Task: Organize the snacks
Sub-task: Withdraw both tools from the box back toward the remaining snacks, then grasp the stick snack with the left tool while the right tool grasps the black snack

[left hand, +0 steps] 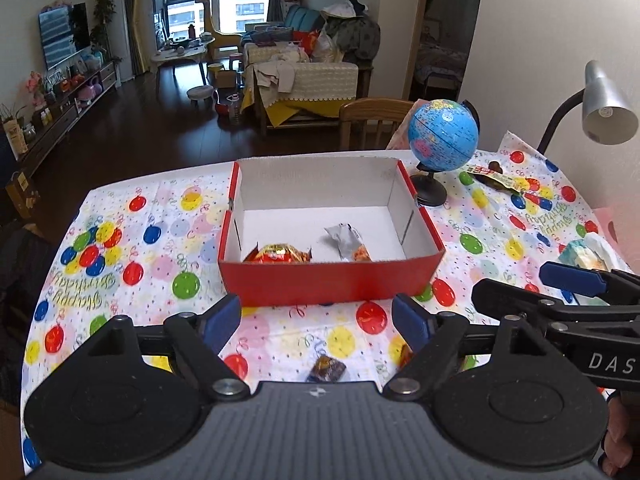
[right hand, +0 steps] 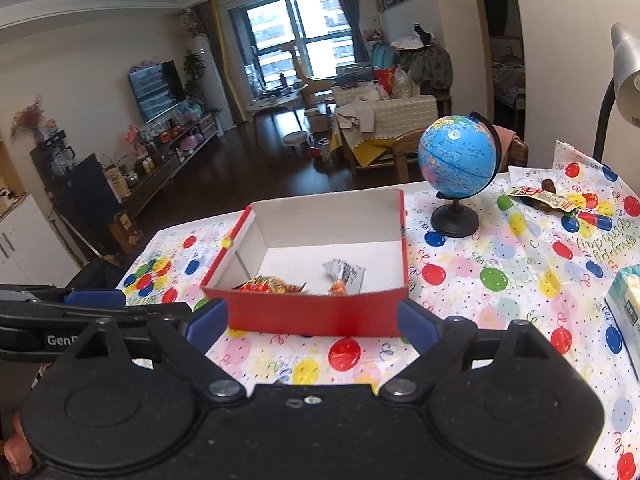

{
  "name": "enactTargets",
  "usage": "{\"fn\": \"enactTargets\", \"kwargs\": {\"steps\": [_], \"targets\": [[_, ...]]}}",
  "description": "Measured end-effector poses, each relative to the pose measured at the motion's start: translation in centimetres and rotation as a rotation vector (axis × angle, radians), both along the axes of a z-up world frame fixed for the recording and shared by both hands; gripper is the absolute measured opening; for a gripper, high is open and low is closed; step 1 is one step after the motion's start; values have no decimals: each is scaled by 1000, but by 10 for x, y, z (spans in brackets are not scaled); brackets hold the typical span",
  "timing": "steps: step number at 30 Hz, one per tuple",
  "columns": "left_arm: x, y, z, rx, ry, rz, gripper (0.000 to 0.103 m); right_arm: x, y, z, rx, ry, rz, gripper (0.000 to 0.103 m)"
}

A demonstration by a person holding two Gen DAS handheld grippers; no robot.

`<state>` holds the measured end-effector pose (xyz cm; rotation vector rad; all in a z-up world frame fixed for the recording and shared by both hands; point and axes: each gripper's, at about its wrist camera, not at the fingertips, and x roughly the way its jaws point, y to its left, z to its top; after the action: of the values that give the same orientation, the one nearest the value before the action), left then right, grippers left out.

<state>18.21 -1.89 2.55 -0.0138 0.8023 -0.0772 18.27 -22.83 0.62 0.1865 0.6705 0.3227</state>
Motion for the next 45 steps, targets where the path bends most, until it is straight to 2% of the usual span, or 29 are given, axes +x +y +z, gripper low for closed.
{"fn": "enactTargets", "kwargs": {"steps": [6, 12, 17, 26, 37, 45], "targets": [[-27, 5, -7, -2, 3, 27, 87, -24, 3, -4, 10, -6, 41, 94], [-54, 24, -19, -38, 21, 86, 88, -50, 9, -16, 6, 12, 82, 94], [-77, 35, -32, -12, 44, 143, 88, -67, 17, -31, 9, 44, 117, 94], [-111, 50, -71, -7, 133, 206, 88, -92, 39, -56, -18, 84, 186, 94], [-142, 62, -114, 0, 212, 237, 88, -101, 64, -89, -93, 149, 229, 93], [-146, 70, -143, -14, 288, 268, 88, -97, 78, -116, -122, 222, 250, 87]]}}
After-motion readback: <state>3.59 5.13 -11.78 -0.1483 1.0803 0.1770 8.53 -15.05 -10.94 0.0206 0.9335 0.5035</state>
